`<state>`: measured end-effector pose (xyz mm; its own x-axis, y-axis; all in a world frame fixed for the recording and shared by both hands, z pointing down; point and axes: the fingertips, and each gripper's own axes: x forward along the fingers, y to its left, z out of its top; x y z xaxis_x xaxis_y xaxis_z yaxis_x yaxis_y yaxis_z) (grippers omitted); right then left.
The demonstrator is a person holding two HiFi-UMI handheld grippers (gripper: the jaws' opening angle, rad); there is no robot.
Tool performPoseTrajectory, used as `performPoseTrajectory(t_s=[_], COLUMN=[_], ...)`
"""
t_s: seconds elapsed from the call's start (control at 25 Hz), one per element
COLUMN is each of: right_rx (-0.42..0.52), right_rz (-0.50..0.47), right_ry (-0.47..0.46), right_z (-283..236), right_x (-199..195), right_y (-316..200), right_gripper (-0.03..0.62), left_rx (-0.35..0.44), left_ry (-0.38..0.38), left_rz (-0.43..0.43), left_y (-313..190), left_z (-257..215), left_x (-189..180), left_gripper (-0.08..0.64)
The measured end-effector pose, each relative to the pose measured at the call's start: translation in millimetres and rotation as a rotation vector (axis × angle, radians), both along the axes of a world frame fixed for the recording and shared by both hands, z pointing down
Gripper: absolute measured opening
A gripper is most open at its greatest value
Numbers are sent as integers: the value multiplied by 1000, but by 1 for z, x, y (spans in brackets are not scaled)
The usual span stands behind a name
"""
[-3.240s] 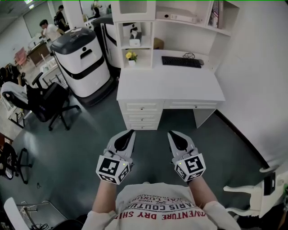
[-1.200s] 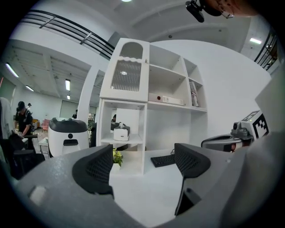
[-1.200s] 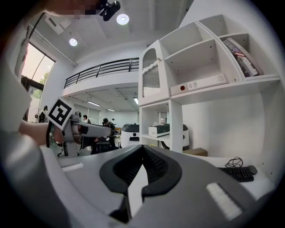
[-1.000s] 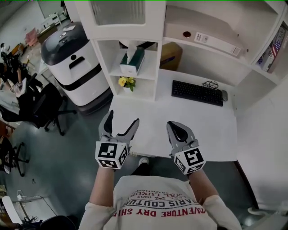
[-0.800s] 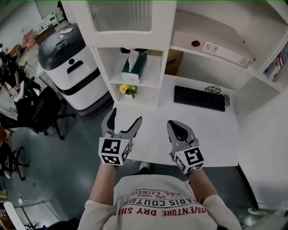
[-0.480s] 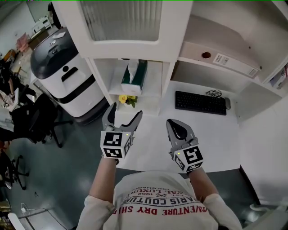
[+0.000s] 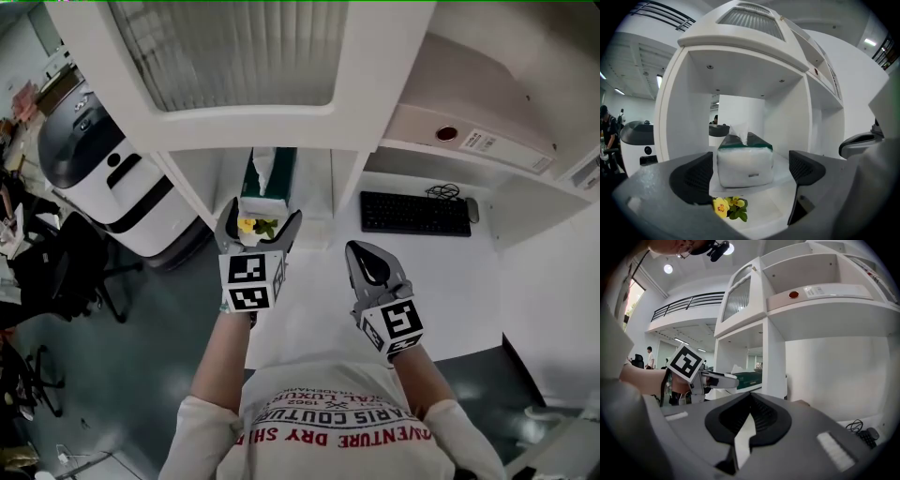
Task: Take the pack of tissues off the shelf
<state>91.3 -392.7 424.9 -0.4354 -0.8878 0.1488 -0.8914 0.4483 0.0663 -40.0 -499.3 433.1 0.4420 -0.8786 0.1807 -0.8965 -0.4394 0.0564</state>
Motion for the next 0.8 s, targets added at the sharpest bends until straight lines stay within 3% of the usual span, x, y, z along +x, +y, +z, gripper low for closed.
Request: performPoseTrajectory(t_s=[0.24, 0.6, 0.8], right_rx=[-22, -48, -55], right_rz=[10, 30, 34], right_ry=[-4, -17, -12], right_z=[9, 19, 22], right_x=[7, 13, 14], right_y=[-18, -29, -27], right_gripper=[0, 2, 0], left_rx=[-7, 43, 42], left_ry=[-30, -112, -102], left_rz=[-33, -84, -80], left_y=[-29, -47, -50], left_z=[8, 13, 14], left_x=[7, 8, 4], left_gripper=[512, 511, 458])
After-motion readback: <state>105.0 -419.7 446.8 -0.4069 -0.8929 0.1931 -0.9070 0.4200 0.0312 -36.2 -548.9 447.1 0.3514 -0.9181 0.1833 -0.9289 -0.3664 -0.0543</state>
